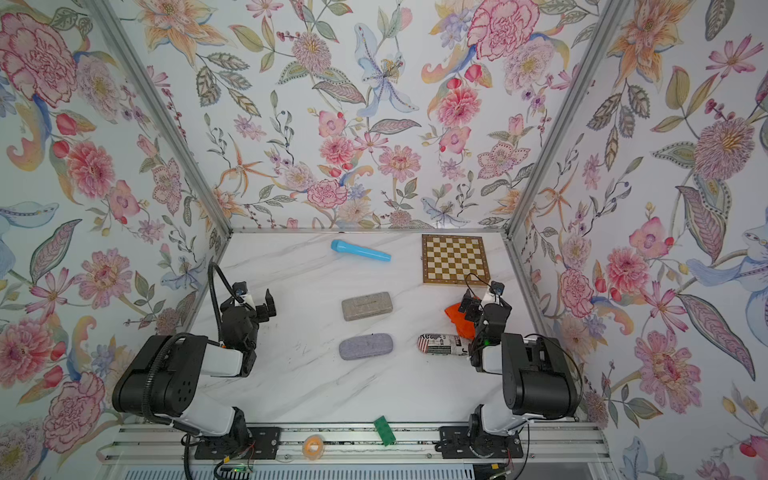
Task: Wipe the eyeglass case
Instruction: Pick up the cleaning item at the center of the board.
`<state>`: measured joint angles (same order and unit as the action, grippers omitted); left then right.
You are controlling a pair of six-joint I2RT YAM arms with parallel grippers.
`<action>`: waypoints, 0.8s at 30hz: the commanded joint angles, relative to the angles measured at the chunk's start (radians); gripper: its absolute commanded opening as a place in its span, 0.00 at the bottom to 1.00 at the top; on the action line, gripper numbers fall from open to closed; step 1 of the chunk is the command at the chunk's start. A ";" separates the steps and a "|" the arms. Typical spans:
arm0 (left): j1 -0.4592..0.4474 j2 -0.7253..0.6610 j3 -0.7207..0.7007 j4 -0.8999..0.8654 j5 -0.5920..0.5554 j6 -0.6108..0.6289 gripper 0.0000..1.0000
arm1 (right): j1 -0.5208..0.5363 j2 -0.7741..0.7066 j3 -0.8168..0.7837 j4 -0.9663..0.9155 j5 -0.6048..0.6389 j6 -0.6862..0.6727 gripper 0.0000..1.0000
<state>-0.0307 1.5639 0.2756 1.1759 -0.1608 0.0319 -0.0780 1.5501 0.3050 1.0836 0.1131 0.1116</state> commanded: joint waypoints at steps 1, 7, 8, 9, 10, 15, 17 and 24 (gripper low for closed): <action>0.006 -0.008 0.006 0.024 0.006 -0.004 0.99 | 0.007 -0.005 0.003 -0.007 0.000 -0.010 0.99; 0.006 -0.008 0.006 0.024 0.006 -0.004 0.99 | 0.009 -0.004 0.003 -0.005 0.004 -0.011 0.99; 0.006 -0.008 0.006 0.024 0.006 -0.004 0.99 | 0.009 -0.004 0.002 -0.005 0.004 -0.010 0.99; 0.006 -0.008 0.007 0.024 0.007 -0.006 0.99 | 0.009 -0.004 0.003 -0.005 0.002 -0.010 0.99; 0.006 -0.008 0.006 0.024 0.007 -0.004 0.99 | 0.009 -0.004 0.003 -0.005 0.002 -0.010 0.99; 0.006 -0.008 0.006 0.024 0.006 -0.004 0.99 | 0.004 -0.003 0.004 -0.008 -0.006 -0.007 0.99; 0.006 -0.008 0.006 0.023 0.006 -0.003 0.99 | 0.004 -0.004 0.004 -0.008 -0.007 -0.007 0.99; 0.006 -0.008 0.008 0.022 0.006 -0.005 0.99 | 0.004 -0.004 0.004 -0.008 -0.007 -0.007 0.99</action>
<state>-0.0307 1.5639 0.2756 1.1759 -0.1608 0.0315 -0.0780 1.5501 0.3050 1.0836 0.1127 0.1112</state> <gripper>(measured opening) 0.989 0.984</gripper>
